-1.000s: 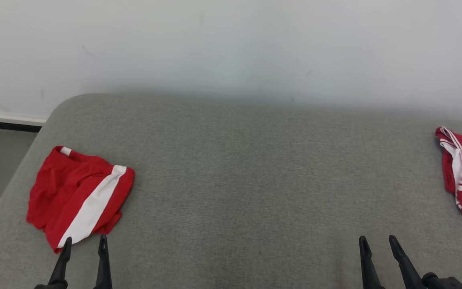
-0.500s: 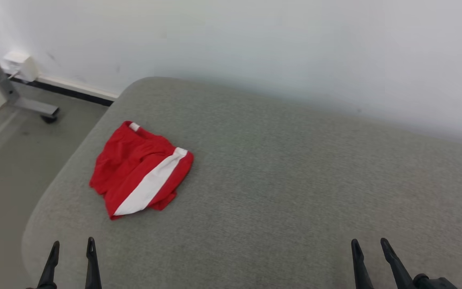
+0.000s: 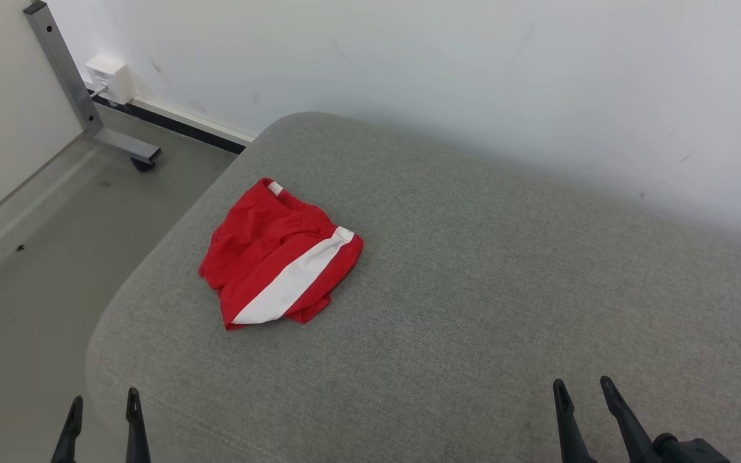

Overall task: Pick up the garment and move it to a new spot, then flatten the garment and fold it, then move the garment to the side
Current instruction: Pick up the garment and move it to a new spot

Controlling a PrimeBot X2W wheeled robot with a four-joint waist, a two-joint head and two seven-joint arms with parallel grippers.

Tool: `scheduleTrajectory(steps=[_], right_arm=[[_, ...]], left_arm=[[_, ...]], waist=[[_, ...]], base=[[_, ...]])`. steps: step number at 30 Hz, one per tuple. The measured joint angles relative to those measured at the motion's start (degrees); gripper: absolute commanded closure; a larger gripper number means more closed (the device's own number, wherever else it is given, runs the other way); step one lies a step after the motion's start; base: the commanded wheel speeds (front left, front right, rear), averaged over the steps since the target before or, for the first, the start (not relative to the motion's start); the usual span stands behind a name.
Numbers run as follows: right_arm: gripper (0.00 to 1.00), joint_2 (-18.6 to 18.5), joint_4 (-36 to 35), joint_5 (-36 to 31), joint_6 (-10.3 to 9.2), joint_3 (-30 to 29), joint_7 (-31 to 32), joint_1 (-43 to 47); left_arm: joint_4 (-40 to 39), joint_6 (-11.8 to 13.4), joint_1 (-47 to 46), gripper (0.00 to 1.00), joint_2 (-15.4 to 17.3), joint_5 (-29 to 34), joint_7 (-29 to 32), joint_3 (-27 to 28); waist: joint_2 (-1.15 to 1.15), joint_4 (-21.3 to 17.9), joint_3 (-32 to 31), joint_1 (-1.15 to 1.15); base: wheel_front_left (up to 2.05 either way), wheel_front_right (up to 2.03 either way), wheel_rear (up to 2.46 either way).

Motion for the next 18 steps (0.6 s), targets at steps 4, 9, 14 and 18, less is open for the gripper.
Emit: scheduleTrajectory(steps=[4, 9, 14, 18], right_arm=[[0.0, 0.0, 0.3, 0.0, 0.0, 0.4, 0.0, -0.1], [0.0, 0.0, 0.2, -0.2, 0.0, -0.3, 0.4, -0.4], [0.0, -0.8, -0.7, -0.6, 0.0, -1.7, 1.0, -1.5], [0.0, -1.7, -1.5, -0.8, -0.01, -2.5, 1.6, -2.5]], left_arm=[[0.2, 0.2, 0.0, 0.0, 0.2, -0.3, 0.0, 0.2], [0.6, 0.1, -1.8, 0.0, 0.7, -1.0, 0.0, 0.3], [2.1, -0.8, -6.8, 0.0, 1.7, -1.3, 0.0, -0.5], [3.4, -1.1, -11.7, 0.0, 3.0, -1.9, 0.0, -0.5]], waist=[[0.0, -0.5, -0.2, 0.0], [0.0, -1.9, 0.3, 0.0], [0.0, -3.7, 1.7, 0.0], [0.0, -5.0, 2.9, 0.0]], base=[[0.0, 0.0, 0.0], [0.0, 0.0, 0.0], [0.0, 0.0, 0.0], [0.0, 0.0, 0.0]])
